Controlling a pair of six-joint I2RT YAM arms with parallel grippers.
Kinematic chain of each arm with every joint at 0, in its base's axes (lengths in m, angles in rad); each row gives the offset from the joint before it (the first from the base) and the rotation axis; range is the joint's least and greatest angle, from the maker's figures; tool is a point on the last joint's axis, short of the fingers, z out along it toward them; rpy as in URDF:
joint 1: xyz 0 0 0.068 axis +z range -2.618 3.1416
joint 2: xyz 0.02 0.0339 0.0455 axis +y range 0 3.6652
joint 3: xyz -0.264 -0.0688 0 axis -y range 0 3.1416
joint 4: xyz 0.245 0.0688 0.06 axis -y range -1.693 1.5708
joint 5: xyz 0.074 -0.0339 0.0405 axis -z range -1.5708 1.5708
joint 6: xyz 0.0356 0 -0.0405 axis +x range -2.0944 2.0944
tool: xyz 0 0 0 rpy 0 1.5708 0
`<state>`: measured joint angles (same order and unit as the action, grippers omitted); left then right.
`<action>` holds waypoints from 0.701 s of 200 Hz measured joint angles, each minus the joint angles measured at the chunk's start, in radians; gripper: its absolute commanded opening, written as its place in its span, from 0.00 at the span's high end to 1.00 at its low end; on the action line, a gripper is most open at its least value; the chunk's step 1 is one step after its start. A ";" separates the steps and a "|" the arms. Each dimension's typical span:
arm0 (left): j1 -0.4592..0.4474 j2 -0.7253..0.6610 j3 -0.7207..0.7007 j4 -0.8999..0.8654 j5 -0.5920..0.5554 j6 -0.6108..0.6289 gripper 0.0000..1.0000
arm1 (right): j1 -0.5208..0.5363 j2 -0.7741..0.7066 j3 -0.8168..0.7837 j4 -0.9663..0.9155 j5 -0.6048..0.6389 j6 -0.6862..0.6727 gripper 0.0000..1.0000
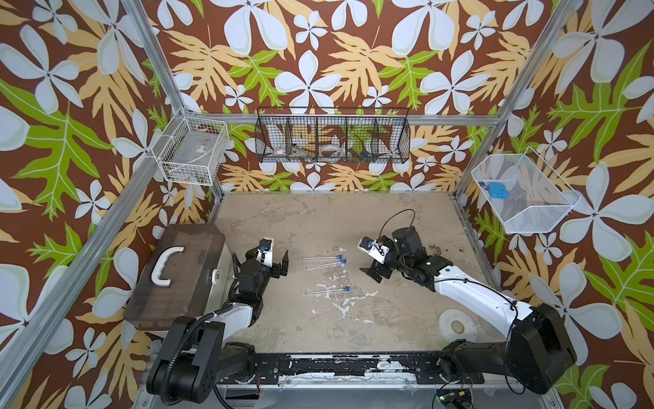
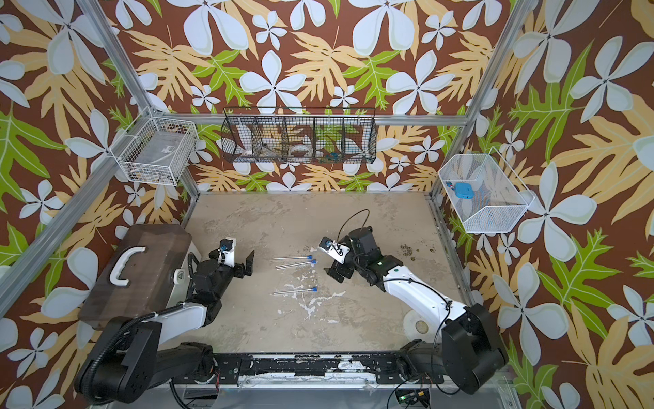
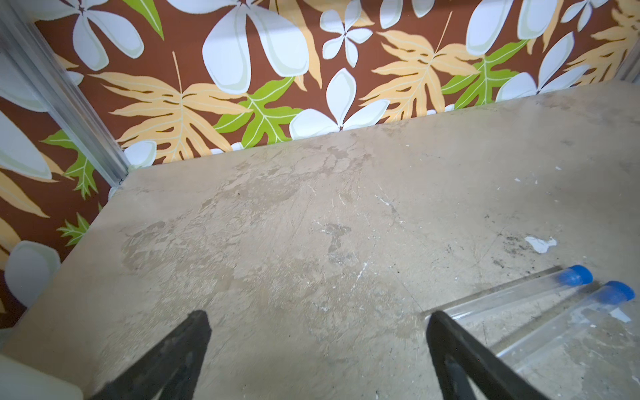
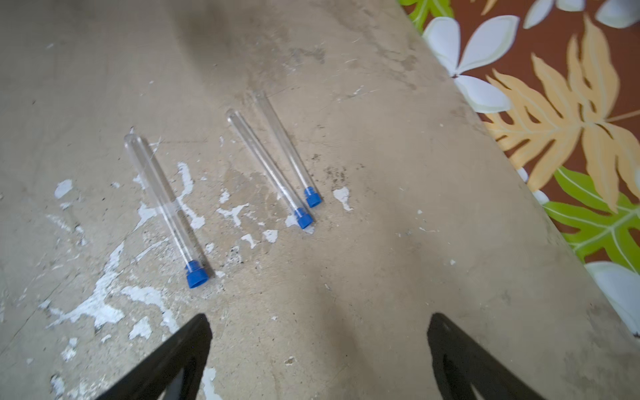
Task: Insert stoppers into test tubes
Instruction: Place the test tube at the center of the board, then reset both arms
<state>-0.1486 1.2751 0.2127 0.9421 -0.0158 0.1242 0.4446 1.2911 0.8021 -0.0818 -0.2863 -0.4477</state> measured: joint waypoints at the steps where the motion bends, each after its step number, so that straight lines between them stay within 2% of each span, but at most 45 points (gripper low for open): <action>1: 0.000 0.002 -0.002 0.004 0.001 0.000 0.00 | -0.007 -0.003 -0.006 0.008 0.002 0.006 0.00; 27: 0.000 0.044 -0.086 0.133 0.003 0.000 0.00 | -0.151 -0.060 -0.138 0.159 0.061 0.132 0.01; 57: 0.009 0.054 -0.149 0.287 -0.005 -0.019 0.00 | -0.270 -0.099 -0.306 0.338 0.126 0.243 0.00; 84: 0.023 0.171 -0.206 0.465 -0.029 -0.042 0.00 | -0.354 -0.098 -0.427 0.506 0.177 0.320 0.00; 115: 0.023 0.170 -0.171 0.507 -0.053 -0.053 0.00 | -0.414 -0.071 -0.512 0.701 0.219 0.357 0.01; 140: 0.023 0.177 -0.106 0.459 -0.107 -0.079 0.00 | -0.449 -0.033 -0.575 0.858 0.243 0.378 0.01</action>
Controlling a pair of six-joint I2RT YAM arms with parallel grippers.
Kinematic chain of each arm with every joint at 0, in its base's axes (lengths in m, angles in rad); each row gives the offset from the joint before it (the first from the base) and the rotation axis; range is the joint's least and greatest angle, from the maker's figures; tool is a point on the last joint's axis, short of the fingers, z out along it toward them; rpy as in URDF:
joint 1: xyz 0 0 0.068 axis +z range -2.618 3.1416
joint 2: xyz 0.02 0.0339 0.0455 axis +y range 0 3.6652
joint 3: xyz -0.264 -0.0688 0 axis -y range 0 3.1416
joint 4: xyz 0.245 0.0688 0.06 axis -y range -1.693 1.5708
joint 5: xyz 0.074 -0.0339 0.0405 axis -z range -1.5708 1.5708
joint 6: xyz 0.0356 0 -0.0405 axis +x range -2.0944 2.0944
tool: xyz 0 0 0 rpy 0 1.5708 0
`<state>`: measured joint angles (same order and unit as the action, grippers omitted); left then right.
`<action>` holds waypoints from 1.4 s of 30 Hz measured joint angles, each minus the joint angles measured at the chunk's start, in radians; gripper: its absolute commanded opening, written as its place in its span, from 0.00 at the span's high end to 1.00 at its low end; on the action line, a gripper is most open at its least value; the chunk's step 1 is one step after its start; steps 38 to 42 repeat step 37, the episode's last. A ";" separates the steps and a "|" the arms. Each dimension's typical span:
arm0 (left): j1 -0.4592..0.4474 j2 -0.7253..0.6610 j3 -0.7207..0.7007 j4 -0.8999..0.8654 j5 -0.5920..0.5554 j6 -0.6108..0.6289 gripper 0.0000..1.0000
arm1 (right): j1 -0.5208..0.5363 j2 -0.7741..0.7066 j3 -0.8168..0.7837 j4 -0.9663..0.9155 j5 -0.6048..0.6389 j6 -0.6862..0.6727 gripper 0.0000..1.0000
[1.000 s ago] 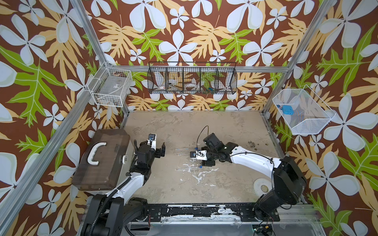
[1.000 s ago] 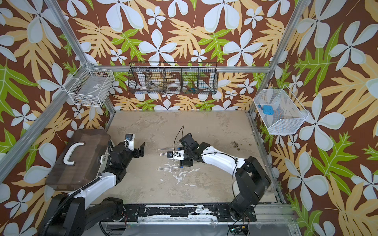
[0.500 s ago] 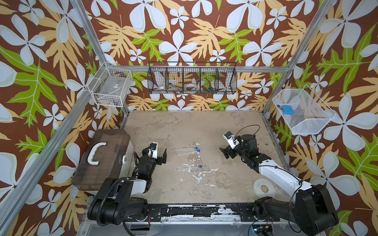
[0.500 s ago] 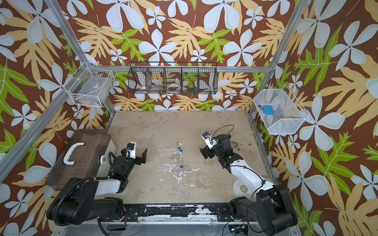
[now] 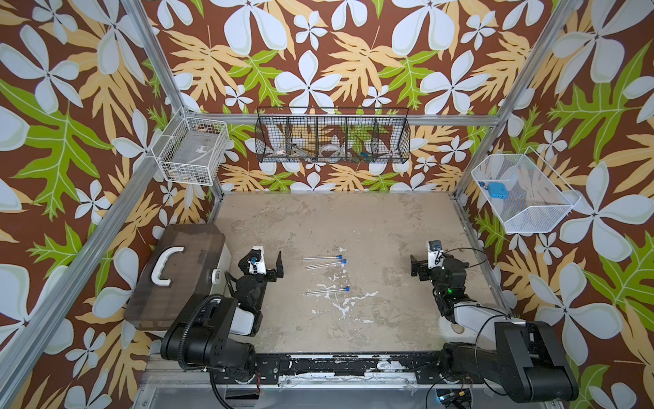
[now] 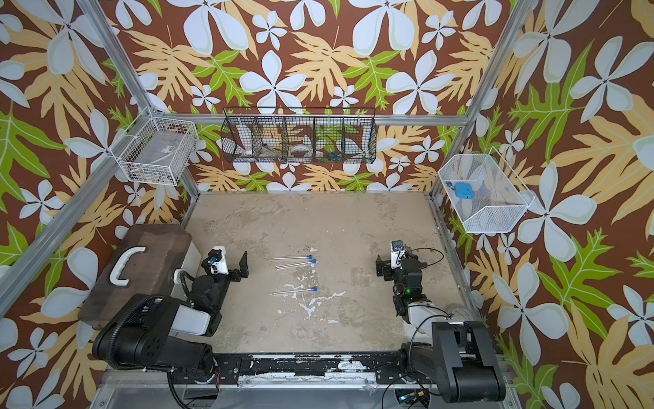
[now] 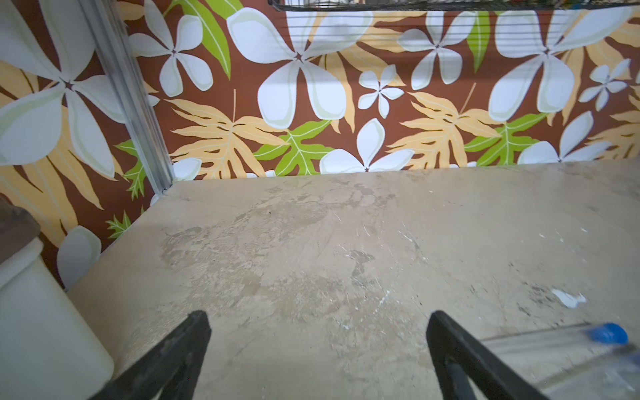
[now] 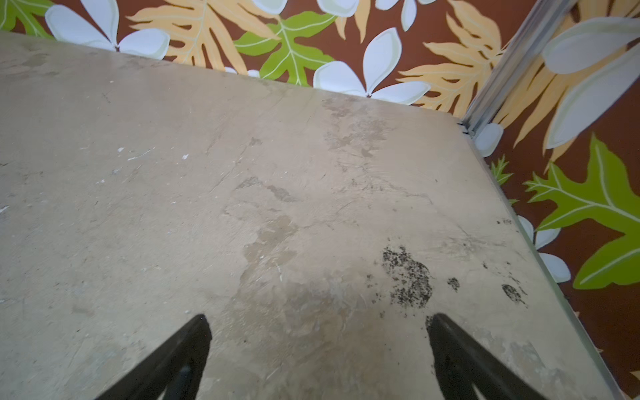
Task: Insert stoppers into test tubes
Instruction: Reset both arms
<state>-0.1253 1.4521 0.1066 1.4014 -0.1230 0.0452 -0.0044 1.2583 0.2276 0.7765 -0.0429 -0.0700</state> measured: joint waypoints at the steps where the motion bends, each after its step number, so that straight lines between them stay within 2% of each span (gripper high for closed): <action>1: 0.000 0.002 0.006 -0.003 -0.010 -0.007 0.00 | -0.003 0.013 -0.008 0.032 0.002 0.013 0.01; 13: 0.000 0.005 0.011 -0.043 -0.067 -0.037 0.00 | -0.010 0.195 -0.080 0.391 -0.009 0.062 0.01; 22: 0.000 0.005 0.011 -0.042 -0.079 -0.041 0.00 | -0.009 0.204 -0.044 0.419 0.097 0.106 0.01; 42: 0.000 0.005 0.012 -0.043 -0.108 -0.045 0.00 | -0.002 0.204 -0.044 0.419 0.123 0.114 0.01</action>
